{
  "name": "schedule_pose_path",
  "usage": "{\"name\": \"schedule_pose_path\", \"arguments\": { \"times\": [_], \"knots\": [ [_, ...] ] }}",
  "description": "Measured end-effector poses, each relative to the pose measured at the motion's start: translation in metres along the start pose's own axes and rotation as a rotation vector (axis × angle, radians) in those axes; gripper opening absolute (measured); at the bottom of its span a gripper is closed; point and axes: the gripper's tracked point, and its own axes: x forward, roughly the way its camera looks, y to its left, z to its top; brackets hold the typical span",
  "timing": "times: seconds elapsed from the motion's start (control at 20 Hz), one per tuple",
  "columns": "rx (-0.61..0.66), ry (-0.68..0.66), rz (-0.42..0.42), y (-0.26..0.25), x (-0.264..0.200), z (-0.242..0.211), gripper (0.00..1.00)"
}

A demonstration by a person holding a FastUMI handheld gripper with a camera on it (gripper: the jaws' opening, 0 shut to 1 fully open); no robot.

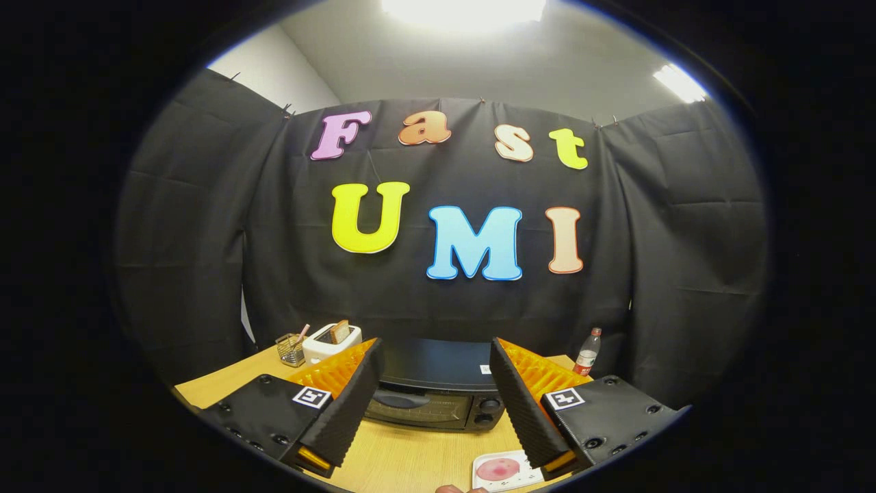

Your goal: Open the toaster oven, put the food inside, and close the toaster oven door.

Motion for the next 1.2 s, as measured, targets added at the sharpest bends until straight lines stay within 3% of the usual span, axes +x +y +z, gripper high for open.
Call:
{"name": "schedule_pose_path", "arguments": {
  "times": [0.8, 1.2],
  "knots": [
    [0.008, 0.074, -0.043, 0.020, 0.055, -0.010, 0.98],
    [-0.012, 0.243, -0.041, 0.040, 0.109, -0.087, 0.98]
  ]
}}
